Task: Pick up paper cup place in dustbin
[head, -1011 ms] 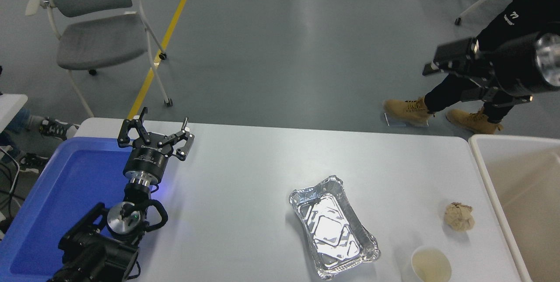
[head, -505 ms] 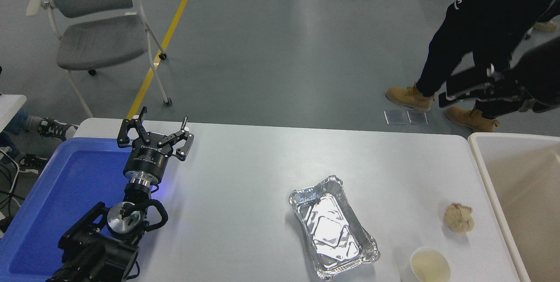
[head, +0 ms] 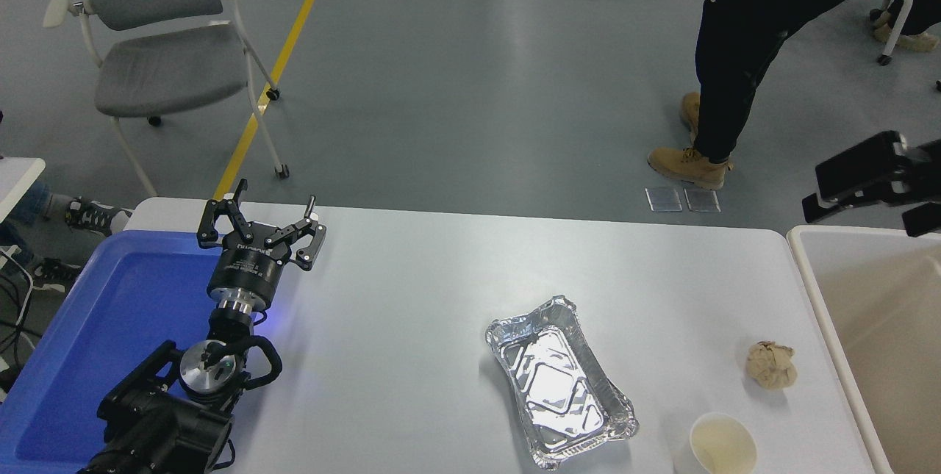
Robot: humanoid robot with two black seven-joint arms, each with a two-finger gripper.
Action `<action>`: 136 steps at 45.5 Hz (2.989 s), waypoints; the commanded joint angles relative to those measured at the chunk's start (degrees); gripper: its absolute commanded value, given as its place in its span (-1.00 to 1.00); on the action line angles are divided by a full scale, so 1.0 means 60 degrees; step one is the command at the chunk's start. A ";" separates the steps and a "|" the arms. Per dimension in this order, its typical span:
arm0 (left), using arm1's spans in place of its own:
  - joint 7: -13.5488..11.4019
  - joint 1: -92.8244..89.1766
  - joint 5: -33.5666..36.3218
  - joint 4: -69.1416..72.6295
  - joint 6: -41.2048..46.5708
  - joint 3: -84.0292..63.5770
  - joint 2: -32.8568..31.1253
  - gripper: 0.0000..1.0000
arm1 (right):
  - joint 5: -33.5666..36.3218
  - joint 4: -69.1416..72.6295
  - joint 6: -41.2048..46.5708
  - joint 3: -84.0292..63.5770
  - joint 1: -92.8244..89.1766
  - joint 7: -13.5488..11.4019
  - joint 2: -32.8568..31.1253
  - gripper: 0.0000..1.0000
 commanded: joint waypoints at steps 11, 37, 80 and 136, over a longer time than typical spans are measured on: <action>0.0000 0.0000 0.0004 0.0000 0.0000 0.0009 0.0000 0.98 | -0.0893 0.0010 0.0066 -0.0184 0.1015 0.0020 -0.0560 1.00; 0.0000 0.0015 0.0004 0.0000 -0.0014 0.0009 0.0000 0.98 | -0.0908 0.0010 0.0066 -0.0199 0.1574 0.0621 -0.0075 1.00; 0.0015 0.0000 0.0018 0.0000 -0.0014 0.0009 0.0000 0.98 | -0.3134 -0.0118 -0.2789 0.3463 -0.8504 0.0577 0.0231 1.00; 0.0015 0.0000 0.0019 -0.0015 -0.0014 0.0009 0.0000 0.98 | -0.4144 -0.2038 -0.5823 0.4650 -1.2973 0.0971 0.1271 0.95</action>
